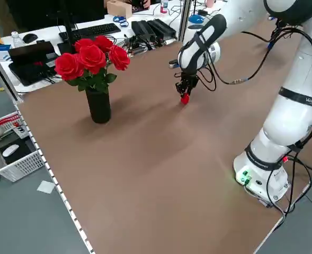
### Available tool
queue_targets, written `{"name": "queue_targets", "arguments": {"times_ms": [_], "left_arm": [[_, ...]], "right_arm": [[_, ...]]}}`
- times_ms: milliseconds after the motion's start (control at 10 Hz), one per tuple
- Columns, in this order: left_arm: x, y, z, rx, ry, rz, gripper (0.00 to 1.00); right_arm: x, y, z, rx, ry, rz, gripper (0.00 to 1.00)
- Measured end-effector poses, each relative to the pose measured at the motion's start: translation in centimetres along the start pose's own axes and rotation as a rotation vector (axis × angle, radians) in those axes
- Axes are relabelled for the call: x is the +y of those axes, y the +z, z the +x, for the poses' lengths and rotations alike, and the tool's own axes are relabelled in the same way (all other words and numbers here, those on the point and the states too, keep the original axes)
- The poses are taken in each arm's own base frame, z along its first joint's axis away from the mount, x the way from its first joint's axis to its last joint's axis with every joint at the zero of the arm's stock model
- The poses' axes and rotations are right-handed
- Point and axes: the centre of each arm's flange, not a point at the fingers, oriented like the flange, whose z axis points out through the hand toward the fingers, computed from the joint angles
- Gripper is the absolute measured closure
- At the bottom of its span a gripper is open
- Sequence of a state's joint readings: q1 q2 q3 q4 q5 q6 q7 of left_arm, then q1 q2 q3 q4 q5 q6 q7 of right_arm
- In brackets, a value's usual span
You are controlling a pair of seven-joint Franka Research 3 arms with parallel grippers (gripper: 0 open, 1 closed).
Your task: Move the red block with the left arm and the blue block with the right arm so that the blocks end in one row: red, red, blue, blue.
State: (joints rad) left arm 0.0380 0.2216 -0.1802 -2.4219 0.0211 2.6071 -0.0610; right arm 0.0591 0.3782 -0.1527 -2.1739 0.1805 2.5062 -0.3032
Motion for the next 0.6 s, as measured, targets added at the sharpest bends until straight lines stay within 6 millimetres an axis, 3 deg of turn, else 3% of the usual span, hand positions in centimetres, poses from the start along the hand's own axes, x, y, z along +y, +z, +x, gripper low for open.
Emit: {"name": "queue_targets", "arguments": {"times_ms": [100,300,600], "left_arm": [[0.0,-0.08,0.08,0.002,0.0,0.0,0.57],[0.0,-0.09,0.08,0.002,0.0,0.0,0.7],[0.0,-0.1,0.08,0.002,0.0,0.0,0.7]], "right_arm": [[-0.01,0.02,-0.02,-0.001,0.0,0.0,0.68],[-0.01,0.12,-0.03,-0.001,0.0,0.0,0.68],[-0.45,0.18,0.1,0.001,0.024,-0.001,0.68]]}}
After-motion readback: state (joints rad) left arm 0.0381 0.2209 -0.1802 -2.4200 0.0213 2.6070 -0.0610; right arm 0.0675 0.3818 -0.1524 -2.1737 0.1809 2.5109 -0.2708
